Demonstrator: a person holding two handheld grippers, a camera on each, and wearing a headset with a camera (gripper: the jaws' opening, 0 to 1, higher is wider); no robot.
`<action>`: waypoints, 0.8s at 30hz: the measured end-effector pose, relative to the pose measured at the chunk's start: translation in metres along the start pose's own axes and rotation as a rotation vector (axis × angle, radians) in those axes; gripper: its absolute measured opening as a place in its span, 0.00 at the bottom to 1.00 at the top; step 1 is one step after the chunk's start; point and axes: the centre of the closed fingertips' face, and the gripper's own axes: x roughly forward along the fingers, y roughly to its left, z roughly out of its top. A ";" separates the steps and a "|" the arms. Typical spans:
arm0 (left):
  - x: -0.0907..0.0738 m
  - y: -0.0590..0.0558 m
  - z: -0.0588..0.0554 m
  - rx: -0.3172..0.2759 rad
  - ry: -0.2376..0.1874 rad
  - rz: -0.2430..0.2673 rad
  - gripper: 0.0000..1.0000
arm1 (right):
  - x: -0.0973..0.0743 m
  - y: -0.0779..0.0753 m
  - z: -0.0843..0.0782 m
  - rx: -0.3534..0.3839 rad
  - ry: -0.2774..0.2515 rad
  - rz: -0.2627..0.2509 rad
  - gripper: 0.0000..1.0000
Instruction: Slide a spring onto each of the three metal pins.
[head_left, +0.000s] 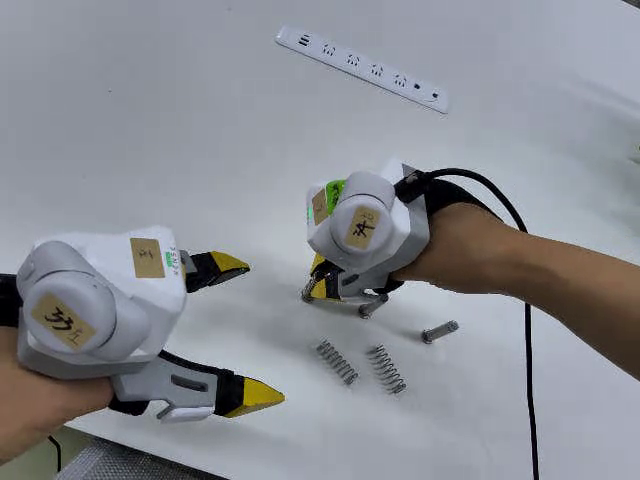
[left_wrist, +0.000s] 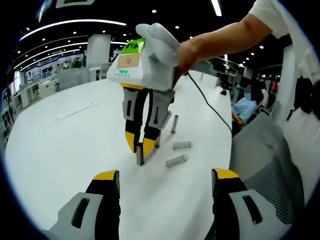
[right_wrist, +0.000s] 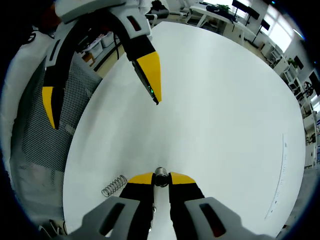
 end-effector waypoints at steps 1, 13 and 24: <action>0.000 0.000 0.000 -0.001 0.000 0.000 0.76 | 0.001 0.000 -0.001 -0.004 0.002 -0.003 0.12; 0.001 -0.001 0.001 0.000 0.000 -0.003 0.76 | 0.002 -0.002 0.001 0.003 -0.009 -0.022 0.12; 0.001 0.000 0.001 -0.003 -0.002 -0.001 0.75 | 0.003 0.000 0.000 0.013 -0.009 -0.014 0.15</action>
